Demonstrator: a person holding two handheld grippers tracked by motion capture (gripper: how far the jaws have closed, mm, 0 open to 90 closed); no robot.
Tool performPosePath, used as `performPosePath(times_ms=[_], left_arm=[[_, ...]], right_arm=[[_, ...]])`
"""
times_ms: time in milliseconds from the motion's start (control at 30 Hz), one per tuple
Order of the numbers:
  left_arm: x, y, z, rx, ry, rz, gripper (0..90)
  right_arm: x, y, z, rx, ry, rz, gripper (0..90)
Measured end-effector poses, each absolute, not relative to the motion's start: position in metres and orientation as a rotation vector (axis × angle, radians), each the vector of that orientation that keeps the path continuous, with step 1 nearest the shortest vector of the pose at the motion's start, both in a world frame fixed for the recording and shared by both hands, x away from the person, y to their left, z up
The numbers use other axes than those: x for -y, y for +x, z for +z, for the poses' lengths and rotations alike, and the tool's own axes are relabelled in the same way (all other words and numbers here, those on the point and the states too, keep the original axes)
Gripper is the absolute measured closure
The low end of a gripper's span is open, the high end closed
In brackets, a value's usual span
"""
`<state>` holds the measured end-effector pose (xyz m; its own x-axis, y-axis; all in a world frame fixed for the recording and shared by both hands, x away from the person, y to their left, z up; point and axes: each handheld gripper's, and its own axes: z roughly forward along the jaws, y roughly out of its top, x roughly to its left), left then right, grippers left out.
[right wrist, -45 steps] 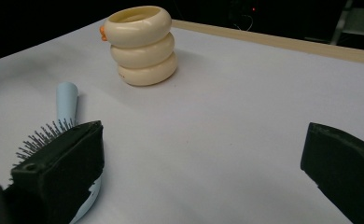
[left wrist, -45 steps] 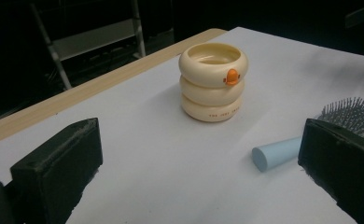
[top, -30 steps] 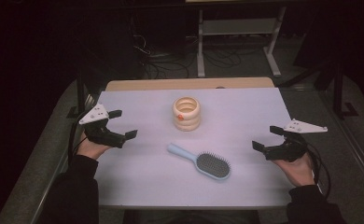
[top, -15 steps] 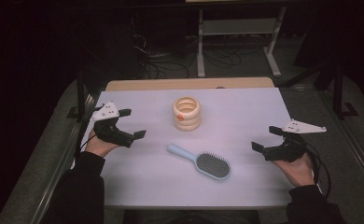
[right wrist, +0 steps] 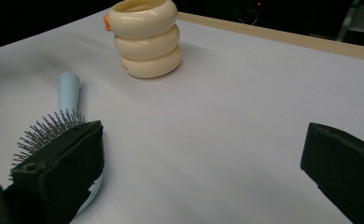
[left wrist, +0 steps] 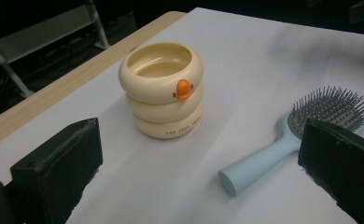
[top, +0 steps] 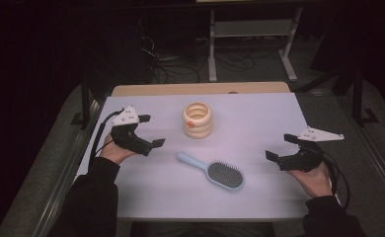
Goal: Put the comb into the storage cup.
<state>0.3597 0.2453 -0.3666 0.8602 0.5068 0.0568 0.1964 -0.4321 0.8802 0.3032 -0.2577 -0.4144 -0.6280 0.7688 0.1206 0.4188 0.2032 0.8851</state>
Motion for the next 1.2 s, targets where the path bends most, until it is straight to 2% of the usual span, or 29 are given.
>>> performPosePath(times_ms=[1200], left_arm=[[-0.184,0.371,-0.389,-0.388,2.135,0.272,0.0]], right_arm=[[0.255,0.303,-0.416,-2.161,1.098,1.388,0.0]])
